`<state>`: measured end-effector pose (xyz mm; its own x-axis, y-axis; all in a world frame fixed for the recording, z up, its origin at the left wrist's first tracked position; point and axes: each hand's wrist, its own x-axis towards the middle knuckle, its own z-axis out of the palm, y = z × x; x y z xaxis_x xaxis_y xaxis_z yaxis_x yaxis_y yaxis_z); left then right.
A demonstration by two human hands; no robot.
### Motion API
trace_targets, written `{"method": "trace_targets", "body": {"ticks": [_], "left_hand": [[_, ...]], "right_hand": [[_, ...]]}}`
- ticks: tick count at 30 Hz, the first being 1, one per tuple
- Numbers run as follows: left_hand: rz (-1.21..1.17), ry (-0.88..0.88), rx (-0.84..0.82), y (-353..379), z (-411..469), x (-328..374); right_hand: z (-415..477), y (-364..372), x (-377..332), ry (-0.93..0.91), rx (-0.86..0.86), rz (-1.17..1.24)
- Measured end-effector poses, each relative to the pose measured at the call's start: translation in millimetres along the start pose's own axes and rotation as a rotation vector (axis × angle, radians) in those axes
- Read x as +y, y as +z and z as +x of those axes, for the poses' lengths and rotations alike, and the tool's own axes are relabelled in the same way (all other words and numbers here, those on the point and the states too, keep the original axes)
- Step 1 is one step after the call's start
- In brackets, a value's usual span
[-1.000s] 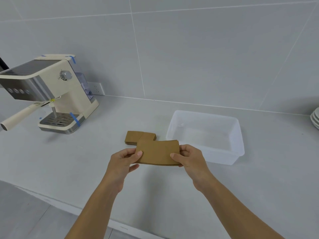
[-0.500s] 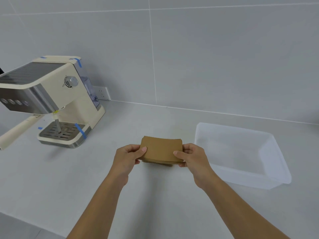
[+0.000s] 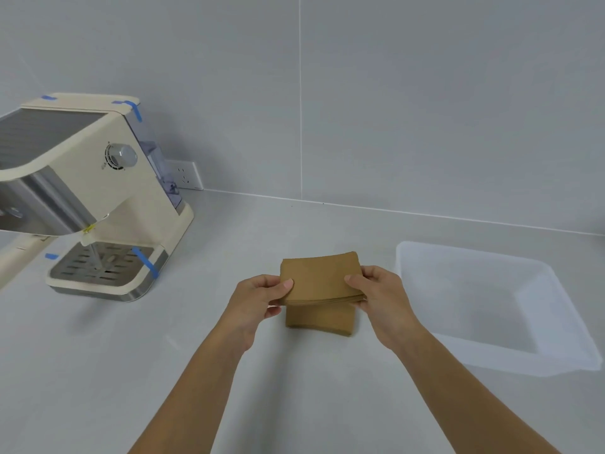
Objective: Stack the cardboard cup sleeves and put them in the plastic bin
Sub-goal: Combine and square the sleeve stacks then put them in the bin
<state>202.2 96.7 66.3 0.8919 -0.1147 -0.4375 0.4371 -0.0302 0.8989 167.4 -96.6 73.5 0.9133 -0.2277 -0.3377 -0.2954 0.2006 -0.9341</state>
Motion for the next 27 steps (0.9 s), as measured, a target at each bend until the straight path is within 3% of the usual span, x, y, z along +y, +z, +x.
{"method": "trace_targets", "body": {"ticks": [5,8,12,16,22,27], "left_hand": [[0.116,-0.004,-0.046,-10,1,8],[0.251,0.143,0.029,-17,-2,19],[0.655,0.419,-0.048,-16,-10,38],[1.017,0.491,-0.185,-3,-17,52],[1.181,0.353,-0.299,8,-16,46],[1.196,0.463,-0.316,19,-17,39]], "right_hand": [[6,4,-15,-0.124,-0.046,-0.105],[8,5,-29,-0.213,-0.170,-0.303],[4,11,-42,-0.290,-0.360,-0.718],[-1,22,-44,-0.318,-0.493,-1.101],[-9,28,-42,-0.301,-0.569,-1.145],[-12,22,-44,-0.336,-0.573,-1.061]]}}
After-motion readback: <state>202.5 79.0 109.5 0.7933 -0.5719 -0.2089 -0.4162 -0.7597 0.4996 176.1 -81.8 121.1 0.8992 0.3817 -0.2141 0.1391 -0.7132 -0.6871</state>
